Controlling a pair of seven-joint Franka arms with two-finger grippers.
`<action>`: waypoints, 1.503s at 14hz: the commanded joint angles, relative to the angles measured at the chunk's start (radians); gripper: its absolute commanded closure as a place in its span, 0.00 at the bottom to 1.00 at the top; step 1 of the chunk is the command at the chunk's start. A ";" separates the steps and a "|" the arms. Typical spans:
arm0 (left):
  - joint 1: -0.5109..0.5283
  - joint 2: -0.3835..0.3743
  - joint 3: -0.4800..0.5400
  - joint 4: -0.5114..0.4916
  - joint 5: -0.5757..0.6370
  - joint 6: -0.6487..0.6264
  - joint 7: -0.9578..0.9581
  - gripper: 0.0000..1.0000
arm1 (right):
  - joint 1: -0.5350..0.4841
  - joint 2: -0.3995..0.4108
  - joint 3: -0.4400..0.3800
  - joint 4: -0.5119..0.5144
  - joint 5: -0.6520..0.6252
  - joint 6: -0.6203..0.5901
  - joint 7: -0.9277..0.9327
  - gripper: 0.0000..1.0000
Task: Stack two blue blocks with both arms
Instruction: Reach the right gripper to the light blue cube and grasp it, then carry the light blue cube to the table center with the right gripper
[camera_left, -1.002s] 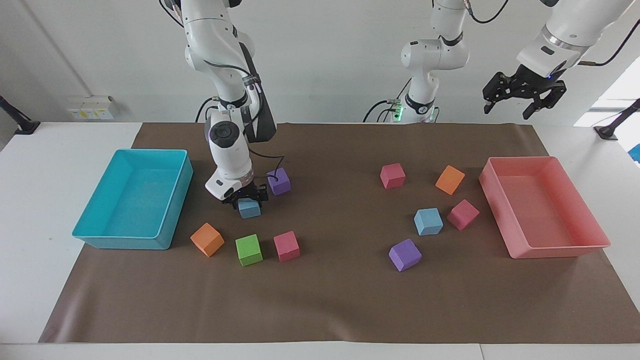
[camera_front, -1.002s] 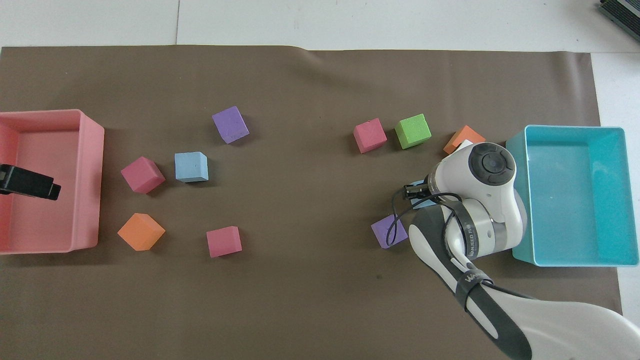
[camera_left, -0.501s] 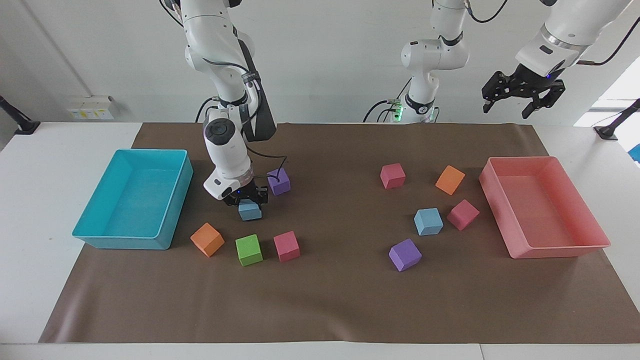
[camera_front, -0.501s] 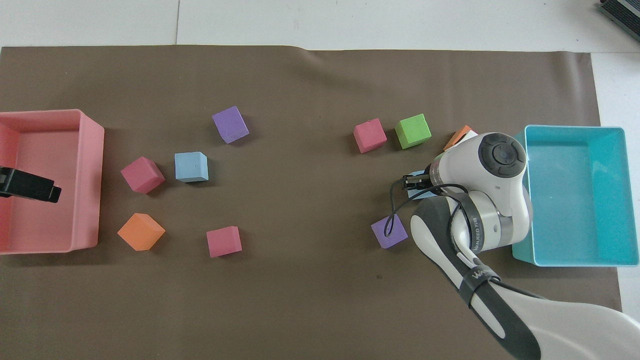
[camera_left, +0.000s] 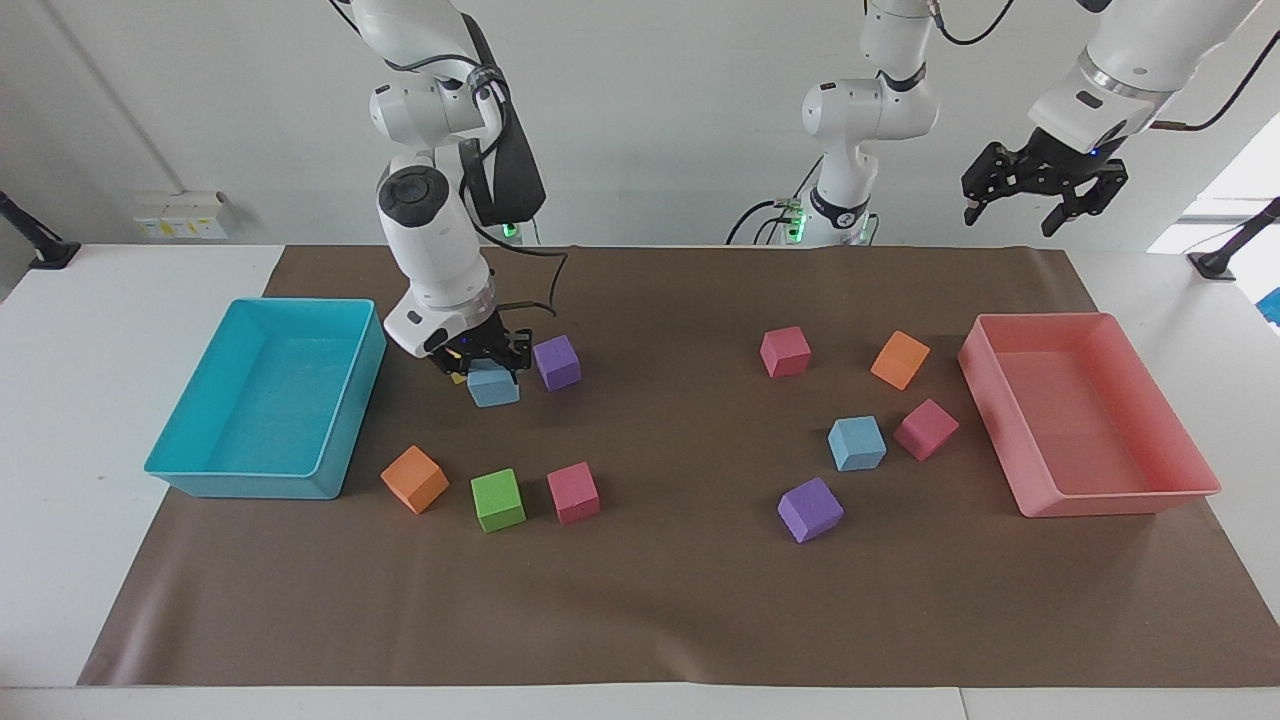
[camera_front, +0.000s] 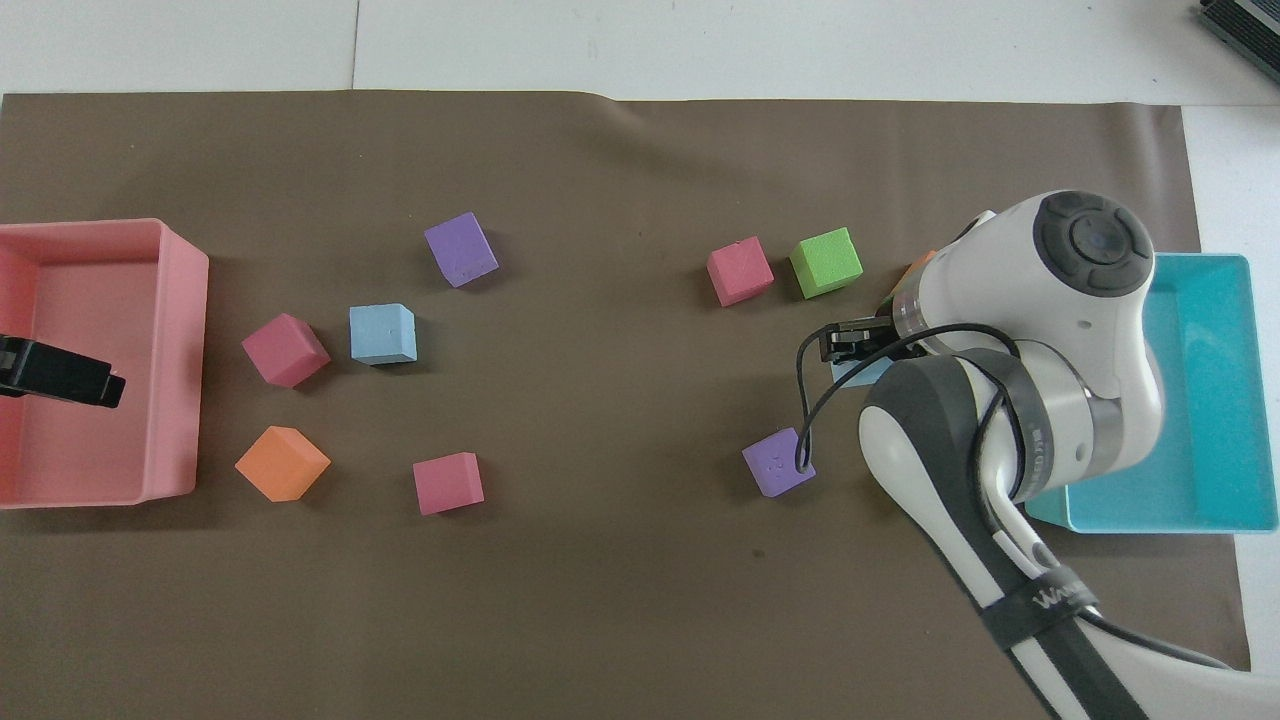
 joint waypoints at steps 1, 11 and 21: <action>-0.010 -0.033 0.005 -0.038 -0.006 0.004 0.006 0.00 | 0.021 0.058 -0.001 0.080 0.008 -0.019 0.029 1.00; -0.010 -0.031 0.005 -0.038 -0.006 0.004 0.006 0.00 | 0.248 0.369 0.001 0.323 0.008 0.049 0.394 1.00; -0.010 -0.031 0.005 -0.037 -0.006 0.004 0.006 0.00 | 0.308 0.403 0.004 0.311 0.074 0.123 0.489 1.00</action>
